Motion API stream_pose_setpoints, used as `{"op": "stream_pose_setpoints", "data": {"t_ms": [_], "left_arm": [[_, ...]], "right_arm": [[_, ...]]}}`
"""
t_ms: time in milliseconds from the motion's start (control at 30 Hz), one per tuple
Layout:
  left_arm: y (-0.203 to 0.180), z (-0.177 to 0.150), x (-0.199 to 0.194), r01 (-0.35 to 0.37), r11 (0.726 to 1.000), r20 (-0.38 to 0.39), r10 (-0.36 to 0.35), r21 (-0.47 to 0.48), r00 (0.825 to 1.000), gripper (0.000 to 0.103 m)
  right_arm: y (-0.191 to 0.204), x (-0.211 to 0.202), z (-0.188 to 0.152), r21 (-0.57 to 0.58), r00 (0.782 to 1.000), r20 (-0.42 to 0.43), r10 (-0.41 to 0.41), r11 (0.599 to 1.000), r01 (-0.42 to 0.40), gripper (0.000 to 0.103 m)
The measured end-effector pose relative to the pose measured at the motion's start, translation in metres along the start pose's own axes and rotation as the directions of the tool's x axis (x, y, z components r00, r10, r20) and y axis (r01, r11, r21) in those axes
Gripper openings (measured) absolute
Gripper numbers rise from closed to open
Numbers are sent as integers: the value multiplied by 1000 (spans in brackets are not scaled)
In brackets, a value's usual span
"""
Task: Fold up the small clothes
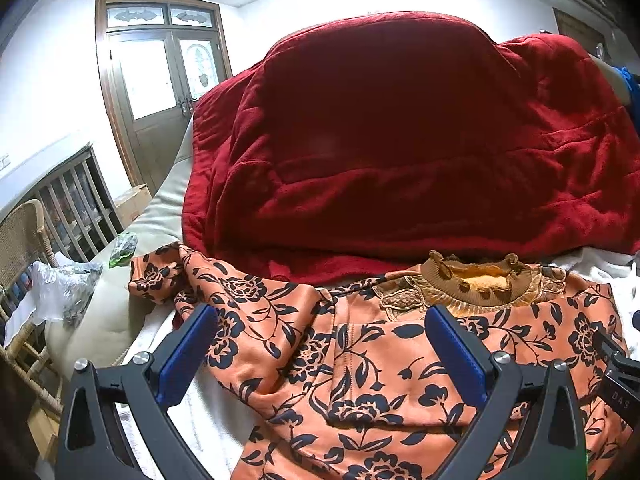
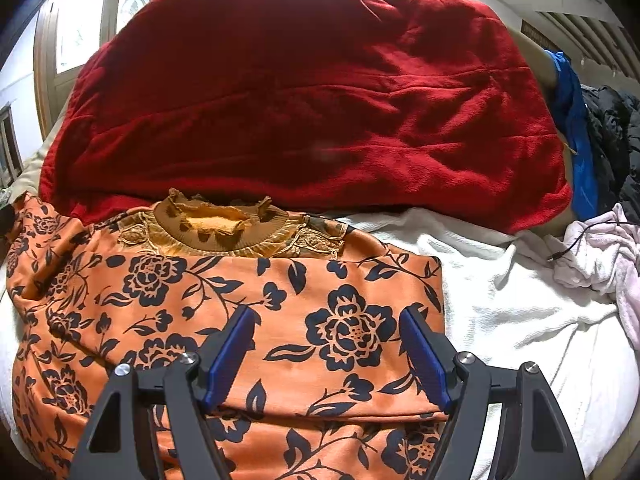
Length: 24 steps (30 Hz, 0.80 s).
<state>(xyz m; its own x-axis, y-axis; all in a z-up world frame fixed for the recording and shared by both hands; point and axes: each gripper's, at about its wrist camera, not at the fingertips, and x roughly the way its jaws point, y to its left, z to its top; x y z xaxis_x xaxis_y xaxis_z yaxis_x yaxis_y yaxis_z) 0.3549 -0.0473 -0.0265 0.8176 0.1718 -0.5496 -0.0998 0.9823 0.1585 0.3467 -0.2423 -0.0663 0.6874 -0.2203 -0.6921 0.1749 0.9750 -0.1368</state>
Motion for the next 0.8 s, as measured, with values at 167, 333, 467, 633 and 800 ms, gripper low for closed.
{"op": "stream_pose_setpoints", "data": {"t_ms": [167,333,467,633,800], "left_arm": [[2,0,2,-1,1000,-4,1,-3,1000,103],[4,0,3,2,1000,-9,-2,-11,1000,103],[6,0,3,-1,1000,-8,1,-15,1000,103],[6,-1,3,-3,1000,-6,3,-15,1000,103],[6,-1,4,-4,1000,-7,4,-14,1000,103]], "right_arm": [[1,0,0,-3,1000,-1,1,1000,-1,78],[2,0,0,-4,1000,-2,2,1000,-2,78],[2,0,0,-4,1000,-1,2,1000,-2,78],[3,1,-1,-3,1000,-2,2,1000,-2,78],[3,1,-1,-6,1000,-3,4,1000,-4,78]]}}
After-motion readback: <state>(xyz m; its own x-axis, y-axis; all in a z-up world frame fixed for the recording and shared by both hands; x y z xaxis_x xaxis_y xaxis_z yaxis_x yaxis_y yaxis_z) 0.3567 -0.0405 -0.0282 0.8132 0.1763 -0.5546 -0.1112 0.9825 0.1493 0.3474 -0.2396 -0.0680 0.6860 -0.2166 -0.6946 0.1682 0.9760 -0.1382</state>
